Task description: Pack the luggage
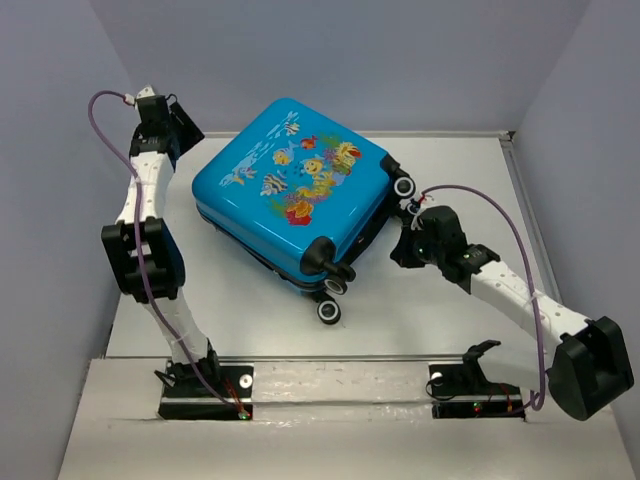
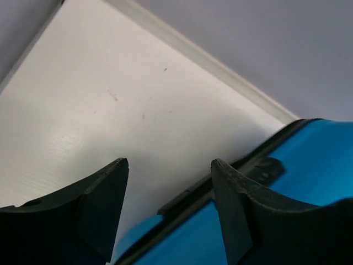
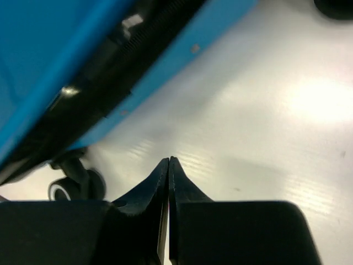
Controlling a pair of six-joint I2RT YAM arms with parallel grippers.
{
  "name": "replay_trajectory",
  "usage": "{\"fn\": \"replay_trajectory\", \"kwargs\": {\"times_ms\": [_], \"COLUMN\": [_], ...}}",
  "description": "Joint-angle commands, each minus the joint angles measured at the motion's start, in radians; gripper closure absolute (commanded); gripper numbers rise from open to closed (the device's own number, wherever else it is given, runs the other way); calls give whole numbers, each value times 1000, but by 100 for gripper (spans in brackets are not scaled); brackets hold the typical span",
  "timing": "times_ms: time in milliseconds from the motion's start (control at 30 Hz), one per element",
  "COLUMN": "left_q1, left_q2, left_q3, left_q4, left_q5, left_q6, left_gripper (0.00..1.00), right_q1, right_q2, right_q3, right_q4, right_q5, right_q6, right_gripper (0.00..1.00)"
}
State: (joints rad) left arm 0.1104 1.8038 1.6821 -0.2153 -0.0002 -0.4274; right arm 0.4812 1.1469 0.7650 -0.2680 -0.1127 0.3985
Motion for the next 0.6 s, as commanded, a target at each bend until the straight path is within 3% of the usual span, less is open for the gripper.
{"fn": "replay_trajectory", "kwargs": {"times_ms": [0, 67, 167, 367, 533, 567], "left_q1": [61, 61, 58, 11, -61, -101], "left_q2": [174, 306, 327, 240, 11, -67], "left_q3": [278, 439, 342, -98, -538, -594], "left_q4": [-166, -286, -213, 17, 203, 249], "left_q5": [187, 204, 267, 341, 333, 322], "left_q6": [28, 82, 73, 7, -115, -129], "left_gripper": [28, 29, 30, 34, 37, 37], "right_q1": [-1, -1, -1, -1, -1, -1], "right_q2": [2, 103, 244, 480, 663, 698], "right_q3": [0, 29, 94, 342, 627, 755], "right_q4": [102, 157, 222, 328, 328, 311], "right_q5": [64, 59, 51, 1, -119, -186], "right_q6": [29, 42, 52, 43, -9, -10], "right_gripper": [93, 93, 93, 93, 93, 93]}}
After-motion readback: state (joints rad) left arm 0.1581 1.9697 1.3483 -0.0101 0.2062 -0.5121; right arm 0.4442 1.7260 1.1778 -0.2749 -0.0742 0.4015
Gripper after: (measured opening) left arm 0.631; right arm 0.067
